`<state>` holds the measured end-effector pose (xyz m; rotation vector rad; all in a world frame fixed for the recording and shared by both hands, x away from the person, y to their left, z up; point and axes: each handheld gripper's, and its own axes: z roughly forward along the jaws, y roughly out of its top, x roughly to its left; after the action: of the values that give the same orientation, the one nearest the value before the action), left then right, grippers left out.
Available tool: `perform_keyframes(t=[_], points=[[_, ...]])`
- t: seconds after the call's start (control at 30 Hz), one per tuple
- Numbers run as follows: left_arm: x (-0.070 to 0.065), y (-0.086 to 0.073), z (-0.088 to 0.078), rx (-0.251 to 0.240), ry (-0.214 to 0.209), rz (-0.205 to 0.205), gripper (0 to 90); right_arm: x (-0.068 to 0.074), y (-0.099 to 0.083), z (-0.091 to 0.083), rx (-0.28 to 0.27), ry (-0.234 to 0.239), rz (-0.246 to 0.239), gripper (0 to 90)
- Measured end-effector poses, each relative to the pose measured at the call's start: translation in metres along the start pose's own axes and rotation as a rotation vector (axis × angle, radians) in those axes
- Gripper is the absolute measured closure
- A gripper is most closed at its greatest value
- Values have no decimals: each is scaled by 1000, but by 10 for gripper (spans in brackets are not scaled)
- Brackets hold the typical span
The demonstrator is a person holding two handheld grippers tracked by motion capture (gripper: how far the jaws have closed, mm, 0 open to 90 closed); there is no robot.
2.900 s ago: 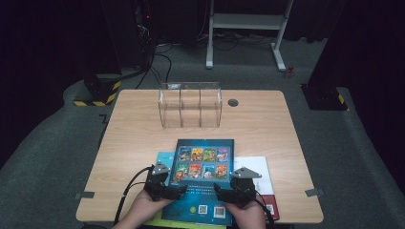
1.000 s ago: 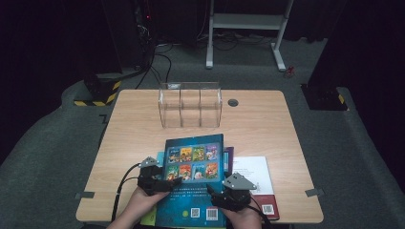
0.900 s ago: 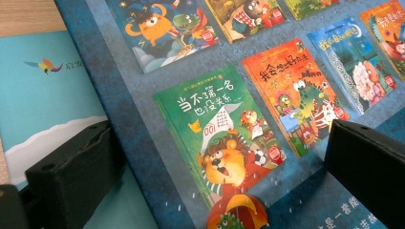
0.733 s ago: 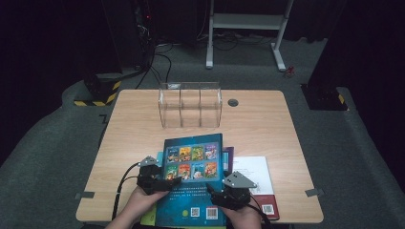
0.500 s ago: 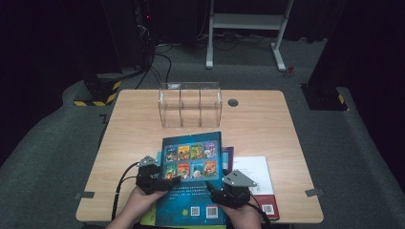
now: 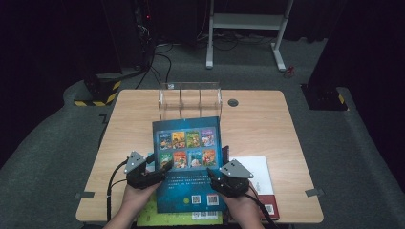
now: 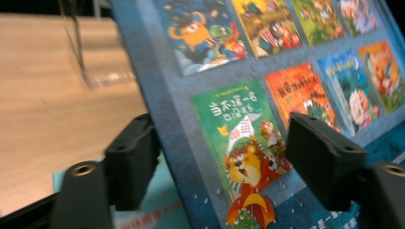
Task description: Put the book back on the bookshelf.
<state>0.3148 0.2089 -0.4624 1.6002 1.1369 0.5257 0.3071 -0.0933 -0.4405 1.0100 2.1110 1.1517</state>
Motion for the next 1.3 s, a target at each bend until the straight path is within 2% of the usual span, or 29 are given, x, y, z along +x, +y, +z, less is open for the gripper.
perform_keyframes(t=[0.03, 0.1, 0.17, 0.23, 0.27, 0.33, 0.63, 0.8, 1.1, 1.3], points=[[0, 0, 0, 0, 0, 0, 320, 0, 0, 0, 0, 0, 0, 400], [-2, 2, -2, -22, 19, 27, 322, 0, 2, 1, -7, -9, 4, 418], [-4, 4, -5, -61, 33, 50, 344, -1, 3, 2, -25, -21, 7, 439], [-4, 5, -6, -73, 35, 58, 355, -2, 3, 1, -32, -23, 8, 446], [-5, 6, -6, -76, 37, 61, 359, -2, 3, 0, -54, -28, 11, 471], [-7, 9, -7, -89, 49, 84, 362, -3, 4, -1, -69, -35, 8, 477], [-11, 20, -8, -108, 65, 128, 386, -4, 7, -5, -123, -71, 11, 521], [-11, 24, -5, -120, 70, 134, 392, -5, 8, -5, -140, -88, 8, 532], [-7, 29, 5, -127, 48, 116, 399, -9, 8, -4, -153, -108, 15, 535], [-6, 37, 9, -140, 54, 130, 398, -11, 16, -5, -183, -129, 6, 567]])
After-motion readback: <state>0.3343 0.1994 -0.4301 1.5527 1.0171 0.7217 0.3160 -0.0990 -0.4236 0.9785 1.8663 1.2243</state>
